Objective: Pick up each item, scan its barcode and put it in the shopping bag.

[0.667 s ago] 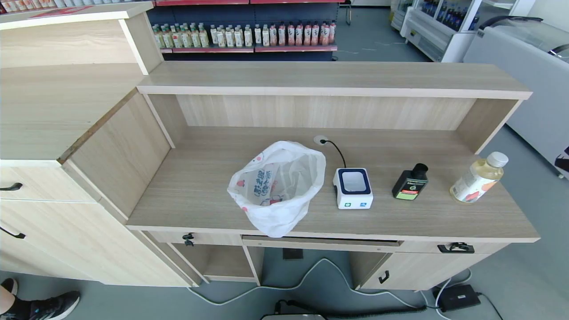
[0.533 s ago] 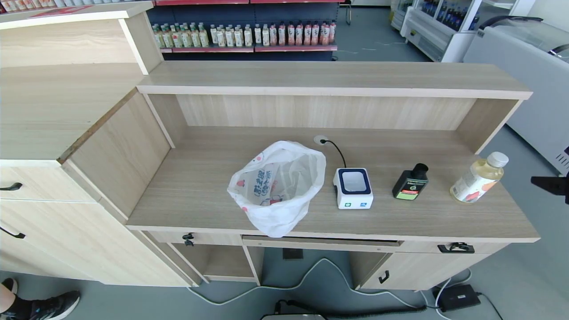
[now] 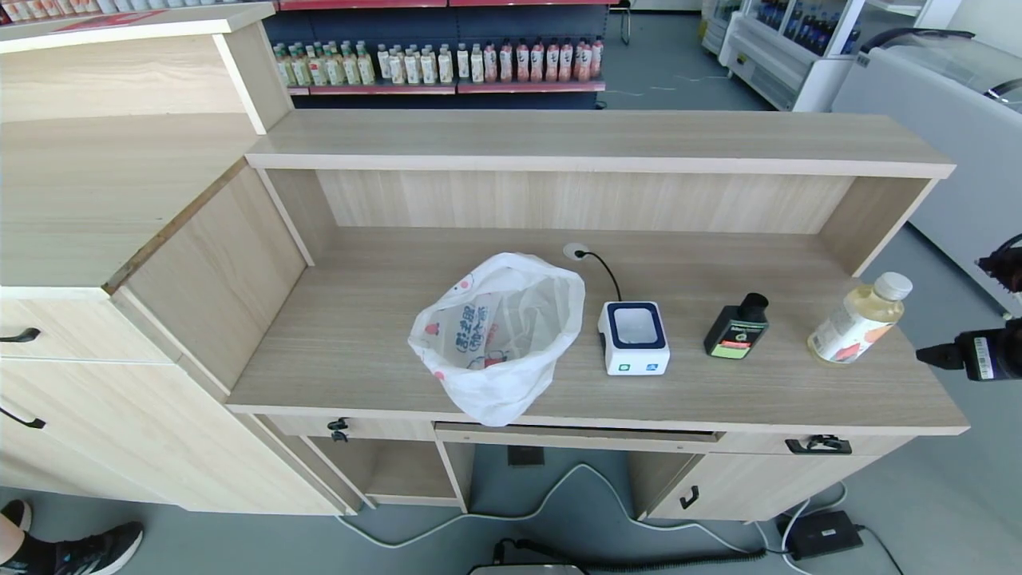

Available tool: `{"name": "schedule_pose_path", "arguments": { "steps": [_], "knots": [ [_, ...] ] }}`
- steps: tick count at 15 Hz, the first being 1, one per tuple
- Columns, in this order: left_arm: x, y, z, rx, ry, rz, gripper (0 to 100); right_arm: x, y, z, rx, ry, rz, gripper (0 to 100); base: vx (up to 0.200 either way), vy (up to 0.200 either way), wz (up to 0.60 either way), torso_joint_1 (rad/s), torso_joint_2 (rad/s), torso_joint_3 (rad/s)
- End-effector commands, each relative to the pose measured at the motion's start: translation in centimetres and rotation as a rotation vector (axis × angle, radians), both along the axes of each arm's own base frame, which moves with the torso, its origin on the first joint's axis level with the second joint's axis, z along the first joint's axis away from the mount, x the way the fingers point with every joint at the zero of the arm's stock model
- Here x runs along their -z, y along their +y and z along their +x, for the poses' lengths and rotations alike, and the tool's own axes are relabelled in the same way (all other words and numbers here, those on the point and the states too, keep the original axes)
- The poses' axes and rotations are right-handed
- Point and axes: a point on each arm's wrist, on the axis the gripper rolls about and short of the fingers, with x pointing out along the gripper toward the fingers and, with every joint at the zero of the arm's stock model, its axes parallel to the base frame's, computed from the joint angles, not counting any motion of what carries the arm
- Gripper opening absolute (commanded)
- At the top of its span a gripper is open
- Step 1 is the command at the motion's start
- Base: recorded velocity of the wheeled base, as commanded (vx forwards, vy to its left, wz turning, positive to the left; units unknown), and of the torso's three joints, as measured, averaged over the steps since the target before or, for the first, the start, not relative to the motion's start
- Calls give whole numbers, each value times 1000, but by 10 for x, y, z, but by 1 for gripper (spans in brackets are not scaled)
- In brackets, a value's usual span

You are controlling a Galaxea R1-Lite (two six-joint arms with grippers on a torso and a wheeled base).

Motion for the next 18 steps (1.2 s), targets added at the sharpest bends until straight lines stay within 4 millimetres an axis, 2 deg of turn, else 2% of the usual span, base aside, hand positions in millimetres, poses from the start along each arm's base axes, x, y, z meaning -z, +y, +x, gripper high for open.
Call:
{"name": "schedule_pose_path", "arguments": {
  "steps": [1,4,9,13,18],
  "knots": [
    [0,0,0,-1,-1,-2,100,20,9,39,-74,46,15,100,0,0,0,0,0,0],
    [0,0,0,-1,-1,0,100,30,25,64,-142,16,8,100,0,0,0,0,0,0],
    [0,0,0,-1,-1,0,100,51,48,91,-236,3,8,100,0,0,0,0,0,0],
    [0,0,0,-1,-1,0,100,52,59,116,-275,-32,-3,100,0,0,0,0,0,0],
    [0,0,0,-1,-1,-2,100,64,68,129,-388,-49,-32,100,0,0,0,0,0,0]
  ]
}}
